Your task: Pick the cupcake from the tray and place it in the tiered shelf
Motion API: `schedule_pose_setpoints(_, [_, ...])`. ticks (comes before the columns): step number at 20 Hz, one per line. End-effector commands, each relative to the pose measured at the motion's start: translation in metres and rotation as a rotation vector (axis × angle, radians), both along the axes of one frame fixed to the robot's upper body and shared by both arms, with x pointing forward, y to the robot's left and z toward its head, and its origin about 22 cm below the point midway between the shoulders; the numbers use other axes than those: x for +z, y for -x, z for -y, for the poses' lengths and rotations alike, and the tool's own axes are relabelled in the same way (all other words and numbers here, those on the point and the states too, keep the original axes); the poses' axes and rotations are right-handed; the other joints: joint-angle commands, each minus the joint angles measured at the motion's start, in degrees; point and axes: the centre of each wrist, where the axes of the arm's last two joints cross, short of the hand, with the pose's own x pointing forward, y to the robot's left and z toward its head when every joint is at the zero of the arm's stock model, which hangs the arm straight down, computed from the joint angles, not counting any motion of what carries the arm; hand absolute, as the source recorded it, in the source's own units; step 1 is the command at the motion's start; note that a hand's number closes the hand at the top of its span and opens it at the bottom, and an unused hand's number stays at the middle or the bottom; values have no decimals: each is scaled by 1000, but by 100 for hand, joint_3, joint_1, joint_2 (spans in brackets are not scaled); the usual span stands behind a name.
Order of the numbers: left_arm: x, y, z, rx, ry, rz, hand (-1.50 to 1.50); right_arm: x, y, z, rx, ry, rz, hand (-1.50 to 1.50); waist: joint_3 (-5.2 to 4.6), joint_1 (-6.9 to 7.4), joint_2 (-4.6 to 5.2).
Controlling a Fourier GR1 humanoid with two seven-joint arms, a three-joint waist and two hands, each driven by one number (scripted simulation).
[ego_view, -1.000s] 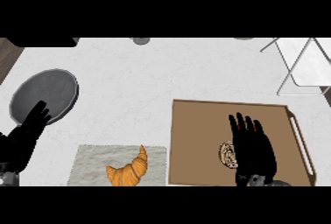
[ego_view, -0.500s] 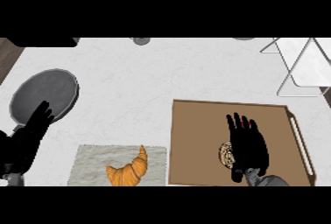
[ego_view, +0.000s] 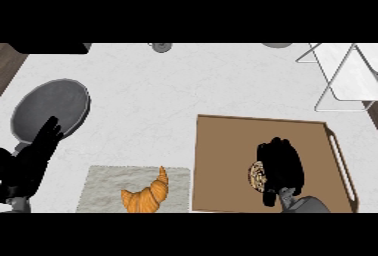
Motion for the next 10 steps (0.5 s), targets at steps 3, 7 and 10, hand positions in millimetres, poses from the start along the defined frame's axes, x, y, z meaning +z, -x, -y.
schedule_pose_setpoints(3, [8, -7, 9, 9, 10, 4, 0, -12, 3, -1, 38, 59, 36, 150, 71, -13, 73])
schedule_pose_setpoints(7, [-6, -9, -9, 5, -6, -3, 0, 13, 16, -10, 57, 31, 125, 150, 68, -35, 74])
schedule_pose_setpoints(10, [5, -9, 4, 18, -9, 1, 0, 45, 27, -4, 75, 12, 199, 150, 69, -37, 66])
